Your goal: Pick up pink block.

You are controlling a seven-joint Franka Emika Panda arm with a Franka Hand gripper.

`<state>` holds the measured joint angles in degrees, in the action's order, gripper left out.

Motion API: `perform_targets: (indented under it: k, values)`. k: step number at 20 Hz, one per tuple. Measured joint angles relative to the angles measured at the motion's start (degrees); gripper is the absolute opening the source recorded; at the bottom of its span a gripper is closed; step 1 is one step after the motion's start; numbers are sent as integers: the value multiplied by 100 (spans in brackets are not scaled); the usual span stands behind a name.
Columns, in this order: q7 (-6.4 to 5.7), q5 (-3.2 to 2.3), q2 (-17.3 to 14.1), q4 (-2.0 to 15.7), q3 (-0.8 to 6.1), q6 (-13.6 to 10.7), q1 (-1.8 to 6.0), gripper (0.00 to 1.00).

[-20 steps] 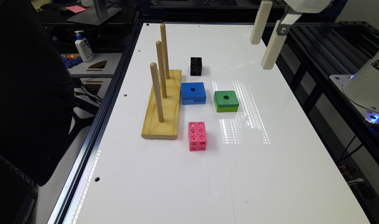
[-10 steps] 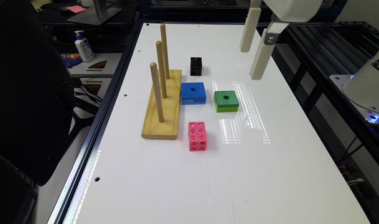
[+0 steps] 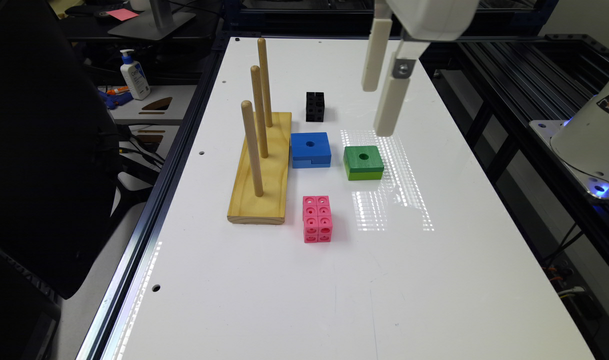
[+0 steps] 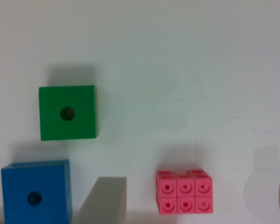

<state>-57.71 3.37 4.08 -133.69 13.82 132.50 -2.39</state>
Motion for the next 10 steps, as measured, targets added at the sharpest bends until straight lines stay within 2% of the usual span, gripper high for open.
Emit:
perform_targets:
  k: [4,10]
  values:
    - [0,-25,-173,163,-1,0,36,100]
    - [0,-30,-219,193,0,0,56,100]
